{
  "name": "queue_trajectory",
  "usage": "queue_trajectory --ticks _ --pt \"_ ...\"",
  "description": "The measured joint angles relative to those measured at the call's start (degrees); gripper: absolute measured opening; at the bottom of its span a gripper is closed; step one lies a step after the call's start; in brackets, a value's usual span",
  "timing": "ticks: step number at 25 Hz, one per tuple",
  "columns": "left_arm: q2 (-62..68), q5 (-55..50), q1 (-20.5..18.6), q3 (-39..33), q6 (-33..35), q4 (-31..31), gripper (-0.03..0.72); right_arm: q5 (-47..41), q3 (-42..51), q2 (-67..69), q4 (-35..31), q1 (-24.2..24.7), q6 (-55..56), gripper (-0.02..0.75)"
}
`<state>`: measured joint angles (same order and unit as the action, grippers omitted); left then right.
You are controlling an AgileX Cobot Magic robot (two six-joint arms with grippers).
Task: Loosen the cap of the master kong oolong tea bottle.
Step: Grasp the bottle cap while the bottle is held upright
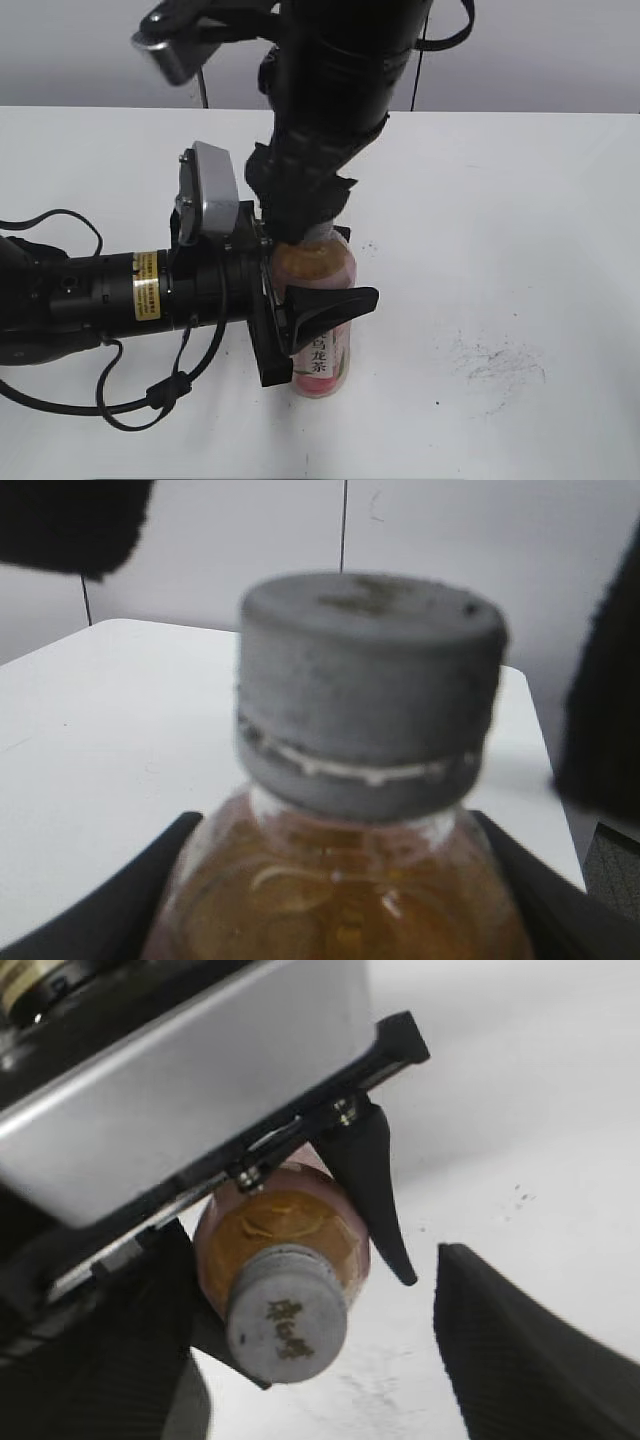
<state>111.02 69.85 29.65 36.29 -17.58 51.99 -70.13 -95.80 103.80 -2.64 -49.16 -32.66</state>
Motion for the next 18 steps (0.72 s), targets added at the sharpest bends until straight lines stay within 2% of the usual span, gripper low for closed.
queue_trajectory --ticks 6,12,14,18 --pt "0.0 0.0 0.0 0.0 0.0 0.0 0.446 0.0 0.4 0.0 -0.3 0.2 21.5 0.560" --pt "0.0 0.0 0.0 0.0 0.0 0.0 0.446 0.0 3.0 0.0 -0.5 0.7 27.7 0.539" --pt "0.0 0.0 0.0 0.0 0.0 0.0 0.446 0.0 3.0 0.0 -0.5 0.7 27.9 0.487" --pt "0.0 -0.1 0.0 0.0 0.0 -0.2 0.446 0.0 3.0 0.0 -0.2 0.7 27.9 0.333"
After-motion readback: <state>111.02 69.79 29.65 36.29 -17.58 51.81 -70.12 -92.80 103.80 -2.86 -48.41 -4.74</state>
